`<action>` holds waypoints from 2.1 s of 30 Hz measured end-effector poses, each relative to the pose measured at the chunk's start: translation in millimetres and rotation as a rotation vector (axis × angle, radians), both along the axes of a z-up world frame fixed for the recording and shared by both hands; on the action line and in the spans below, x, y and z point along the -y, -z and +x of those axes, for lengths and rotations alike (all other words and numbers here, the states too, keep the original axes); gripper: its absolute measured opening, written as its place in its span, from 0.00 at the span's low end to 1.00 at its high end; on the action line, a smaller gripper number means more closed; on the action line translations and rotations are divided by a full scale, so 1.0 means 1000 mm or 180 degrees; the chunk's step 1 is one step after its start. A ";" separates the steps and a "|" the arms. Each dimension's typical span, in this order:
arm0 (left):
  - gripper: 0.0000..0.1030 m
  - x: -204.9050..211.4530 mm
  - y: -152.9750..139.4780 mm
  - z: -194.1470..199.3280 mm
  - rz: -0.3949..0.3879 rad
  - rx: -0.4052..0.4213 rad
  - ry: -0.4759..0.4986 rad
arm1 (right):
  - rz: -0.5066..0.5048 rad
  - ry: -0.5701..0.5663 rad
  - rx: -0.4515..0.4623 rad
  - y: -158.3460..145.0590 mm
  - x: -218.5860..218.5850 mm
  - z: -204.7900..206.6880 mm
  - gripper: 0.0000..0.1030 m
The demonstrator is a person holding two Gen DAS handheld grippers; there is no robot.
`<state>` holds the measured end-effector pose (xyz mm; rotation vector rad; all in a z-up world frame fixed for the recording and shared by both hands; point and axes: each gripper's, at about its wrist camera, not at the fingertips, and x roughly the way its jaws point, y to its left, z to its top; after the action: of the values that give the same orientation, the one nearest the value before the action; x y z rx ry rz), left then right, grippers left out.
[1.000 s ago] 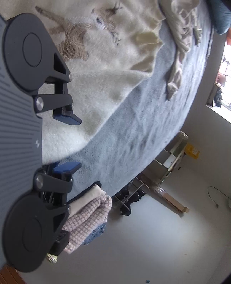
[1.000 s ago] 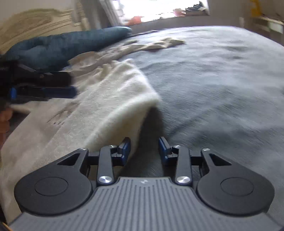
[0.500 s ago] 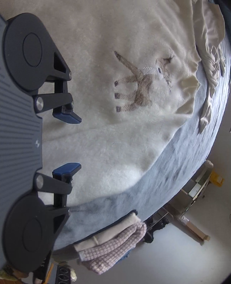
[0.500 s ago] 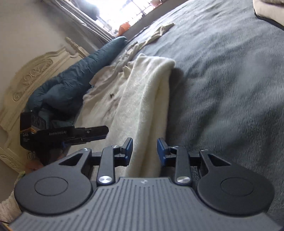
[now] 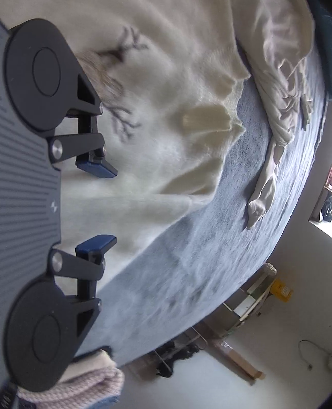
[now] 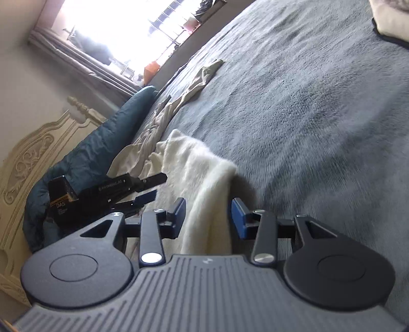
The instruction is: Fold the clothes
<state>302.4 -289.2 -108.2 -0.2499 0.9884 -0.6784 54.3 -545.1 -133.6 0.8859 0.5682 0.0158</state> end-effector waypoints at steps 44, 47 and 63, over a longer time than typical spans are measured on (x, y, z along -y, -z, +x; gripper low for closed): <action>0.07 -0.053 -0.013 -0.059 -0.0137 0.0039 0.0170 | -0.0363 -0.0603 0.0130 0.001 -0.068 -0.020 0.11; 0.07 -0.050 0.000 -0.057 0.0004 -0.0030 0.0142 | -0.0276 -0.0588 0.0058 0.015 -0.063 -0.016 0.11; 0.31 -0.075 -0.004 -0.162 0.0191 -0.0269 0.0467 | -0.0154 -0.0779 -0.0146 0.006 -0.078 -0.110 0.31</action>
<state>140.6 -214.6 -103.8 -0.1553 1.1140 -0.7753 -55.8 -466.9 -139.6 0.7671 0.7146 0.2031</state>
